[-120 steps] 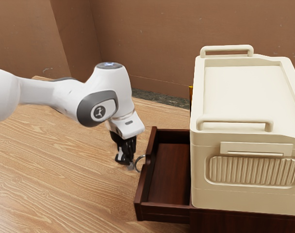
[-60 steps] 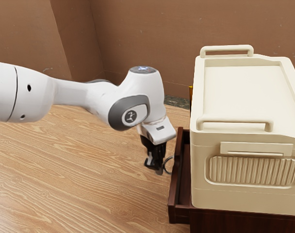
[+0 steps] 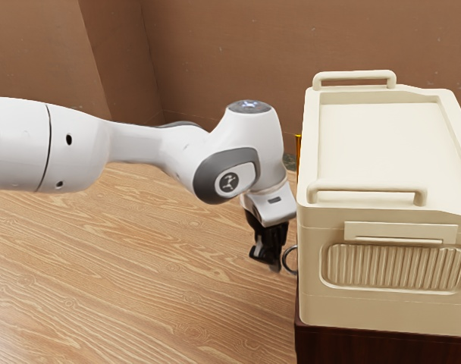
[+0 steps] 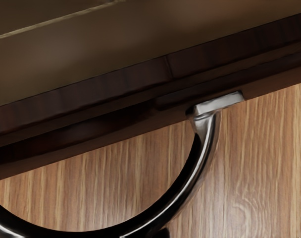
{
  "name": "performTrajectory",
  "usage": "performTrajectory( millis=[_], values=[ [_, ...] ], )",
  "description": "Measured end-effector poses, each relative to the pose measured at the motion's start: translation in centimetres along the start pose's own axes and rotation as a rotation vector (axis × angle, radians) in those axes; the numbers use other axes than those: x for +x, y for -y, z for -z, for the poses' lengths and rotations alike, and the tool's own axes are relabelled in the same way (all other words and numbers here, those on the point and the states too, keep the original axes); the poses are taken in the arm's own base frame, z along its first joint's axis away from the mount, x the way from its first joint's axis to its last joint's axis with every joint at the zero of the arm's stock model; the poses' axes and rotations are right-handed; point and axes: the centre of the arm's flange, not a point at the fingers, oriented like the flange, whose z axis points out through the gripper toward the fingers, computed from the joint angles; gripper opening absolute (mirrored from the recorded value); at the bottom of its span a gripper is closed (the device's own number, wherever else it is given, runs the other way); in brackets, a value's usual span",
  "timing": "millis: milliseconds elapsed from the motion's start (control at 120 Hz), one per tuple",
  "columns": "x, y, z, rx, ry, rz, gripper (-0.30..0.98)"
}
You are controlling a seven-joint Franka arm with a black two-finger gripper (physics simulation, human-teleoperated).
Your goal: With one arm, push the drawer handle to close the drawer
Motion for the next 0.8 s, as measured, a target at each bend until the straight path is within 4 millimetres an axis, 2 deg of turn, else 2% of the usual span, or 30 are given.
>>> performTrajectory(
  millis=[142, 217, 283, 333, 383, 475, 542, 608, 700, 800],
  values=[
    [0.0, -0.1, 0.0, -0.001, -0.003, 0.004, -0.1],
    [-0.1, -0.8, 0.4, -0.001, -0.002, 0.013, -0.1],
    [-2.6, -0.7, 0.5, -0.008, 0.014, 0.065, -0.1],
    [-5.6, -0.1, 1.7, -0.006, 0.024, 0.123, -0.1],
    [-8.7, 0.7, 3.8, 0.004, 0.032, 0.188, -0.1],
    [-14.9, 2.8, 9.2, 0.042, 0.049, 0.326, -0.05],
    [-18.6, 3.7, 13.3, 0.068, 0.051, 0.43, 0.07],
    [-21.7, 4.2, 16.6, 0.084, 0.05, 0.543, 0.22],
    [-24.7, 4.2, 20.5, 0.095, 0.051, 0.704, 0.39],
    [-25.4, 3.7, 22.5, 0.088, 0.054, 0.822, 0.5]
  ],
)
